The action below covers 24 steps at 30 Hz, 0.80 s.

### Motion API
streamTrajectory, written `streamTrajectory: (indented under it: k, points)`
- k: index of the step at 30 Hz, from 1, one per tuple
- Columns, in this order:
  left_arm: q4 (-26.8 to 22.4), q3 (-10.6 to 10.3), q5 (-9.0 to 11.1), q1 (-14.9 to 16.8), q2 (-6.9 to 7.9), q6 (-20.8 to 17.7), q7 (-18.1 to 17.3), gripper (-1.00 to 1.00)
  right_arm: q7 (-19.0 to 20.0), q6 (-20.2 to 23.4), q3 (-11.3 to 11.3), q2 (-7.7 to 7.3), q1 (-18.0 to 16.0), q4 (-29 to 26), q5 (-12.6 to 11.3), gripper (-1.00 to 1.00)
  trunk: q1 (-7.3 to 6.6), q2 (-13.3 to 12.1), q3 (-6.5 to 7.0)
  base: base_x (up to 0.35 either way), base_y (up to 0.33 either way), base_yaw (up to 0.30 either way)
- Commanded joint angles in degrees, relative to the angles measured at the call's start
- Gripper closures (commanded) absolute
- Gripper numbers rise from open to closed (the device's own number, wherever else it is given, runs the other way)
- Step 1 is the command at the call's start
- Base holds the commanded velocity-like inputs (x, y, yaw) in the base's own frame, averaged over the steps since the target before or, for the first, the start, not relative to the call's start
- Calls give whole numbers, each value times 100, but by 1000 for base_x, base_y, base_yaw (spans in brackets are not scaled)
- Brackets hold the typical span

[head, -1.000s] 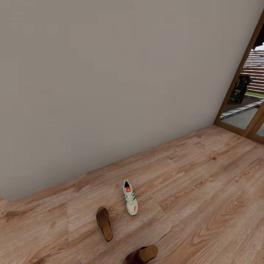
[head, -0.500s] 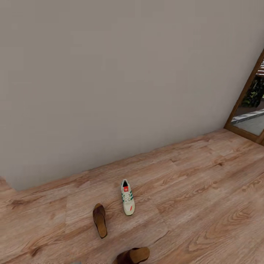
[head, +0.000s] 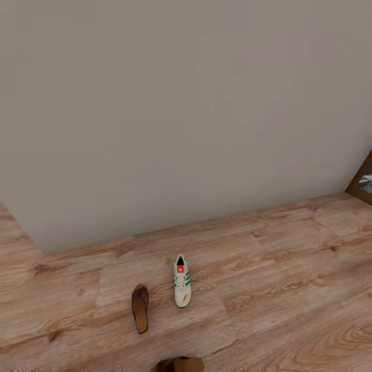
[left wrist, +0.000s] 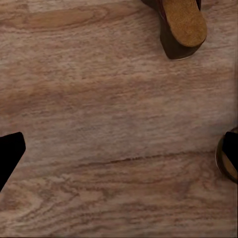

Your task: Pick up the two gym shoes and the two sandals from the corridor floor and place them onto the hallstand (shoe rack) in the corridor, making sure they are on the rack and not on the floor. Arrange them so the two gym shoes are next to each other and the two sandals are next to each other.

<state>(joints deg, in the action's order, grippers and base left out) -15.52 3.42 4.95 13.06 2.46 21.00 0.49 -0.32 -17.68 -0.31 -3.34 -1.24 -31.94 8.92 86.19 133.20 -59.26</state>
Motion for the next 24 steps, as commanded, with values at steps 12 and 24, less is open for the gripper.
streamTrajectory:
  k: [12, 24]
  points:
    - [5, -9, 50, 4, 0, 18, -4, -100, -3, -16, -4, 0, -7, 4, 40, -100, 0, 2, -4, 34, -270, 277]
    - [5, -9, 50, 4, 0, 18, -2, -100, -3, -16, -4, 0, -8, 4, 40, -100, 0, 2, -4, 1, -113, 277]
